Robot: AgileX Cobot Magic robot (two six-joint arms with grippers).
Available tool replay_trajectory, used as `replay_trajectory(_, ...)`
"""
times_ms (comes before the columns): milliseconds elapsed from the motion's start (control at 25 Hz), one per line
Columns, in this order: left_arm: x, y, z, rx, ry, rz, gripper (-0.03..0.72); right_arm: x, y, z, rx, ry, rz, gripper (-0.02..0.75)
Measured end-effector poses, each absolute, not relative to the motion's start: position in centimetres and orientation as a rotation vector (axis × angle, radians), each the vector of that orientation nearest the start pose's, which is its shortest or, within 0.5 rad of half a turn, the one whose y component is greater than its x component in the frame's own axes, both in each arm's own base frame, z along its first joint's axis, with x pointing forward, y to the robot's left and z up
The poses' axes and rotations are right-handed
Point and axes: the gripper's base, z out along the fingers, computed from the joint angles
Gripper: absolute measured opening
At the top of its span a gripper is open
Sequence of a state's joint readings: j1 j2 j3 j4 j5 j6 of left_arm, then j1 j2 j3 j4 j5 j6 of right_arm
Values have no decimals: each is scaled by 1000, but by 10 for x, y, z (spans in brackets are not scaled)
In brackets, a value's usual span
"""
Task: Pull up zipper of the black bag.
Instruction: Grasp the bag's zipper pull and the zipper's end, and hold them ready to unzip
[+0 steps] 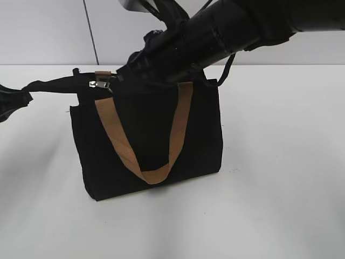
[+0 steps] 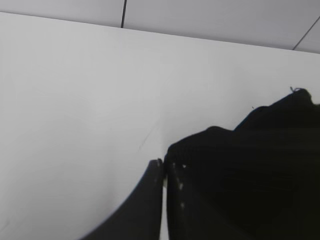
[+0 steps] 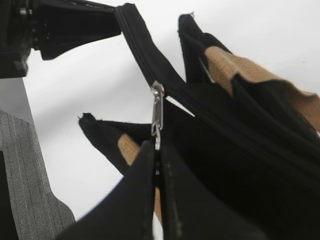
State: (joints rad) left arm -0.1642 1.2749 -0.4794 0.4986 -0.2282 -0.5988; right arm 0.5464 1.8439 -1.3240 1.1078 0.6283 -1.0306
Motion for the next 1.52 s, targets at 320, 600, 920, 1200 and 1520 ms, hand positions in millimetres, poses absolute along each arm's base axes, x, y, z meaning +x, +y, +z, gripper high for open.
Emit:
replay_trajectory(320,233,-48,214,121,2085,-277,-10,343,207,253,-835,2231,876,-1)
replay_trajectory(600,233,-48,214,121,2086,-277,-10,352,153,269,-765,2282,841,-1)
replay_trajectory(920,233,-48,214,123,2087,-275,-10,354,132,269,-729,2331,866,-1)
replay_trajectory(1200,233,-49,214,126,2087,-275,-10,354,128,266,-750,2357,827,-1)
replay_trajectory(1520,233,-49,214,126,2087,-276,-10,353,127,265,-745,2382,817,8)
